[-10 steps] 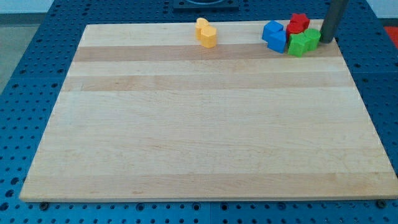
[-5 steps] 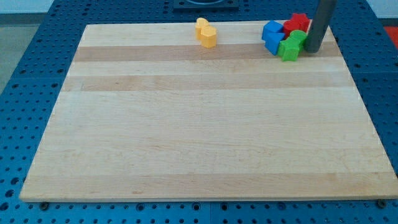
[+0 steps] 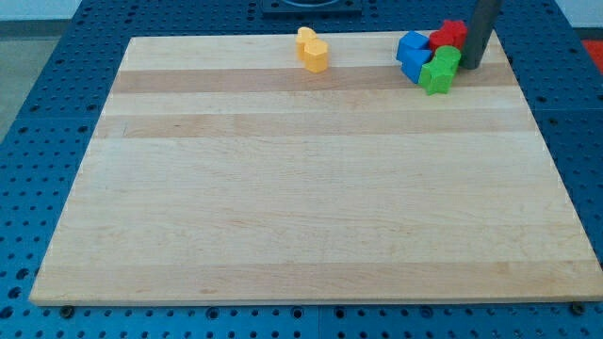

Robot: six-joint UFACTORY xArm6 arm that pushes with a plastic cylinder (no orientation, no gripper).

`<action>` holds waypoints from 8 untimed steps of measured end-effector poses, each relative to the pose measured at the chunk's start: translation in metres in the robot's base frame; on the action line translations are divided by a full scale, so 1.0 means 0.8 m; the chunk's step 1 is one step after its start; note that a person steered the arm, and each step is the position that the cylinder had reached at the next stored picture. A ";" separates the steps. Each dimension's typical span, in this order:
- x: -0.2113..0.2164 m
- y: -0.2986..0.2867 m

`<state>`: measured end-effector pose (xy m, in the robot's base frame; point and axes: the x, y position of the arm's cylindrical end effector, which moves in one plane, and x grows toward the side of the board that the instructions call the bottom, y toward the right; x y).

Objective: Slide the green star to the top left

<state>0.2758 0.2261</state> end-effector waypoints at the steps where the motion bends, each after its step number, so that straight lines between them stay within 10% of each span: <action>1: 0.008 -0.032; 8: 0.119 -0.223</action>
<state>0.3713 0.0480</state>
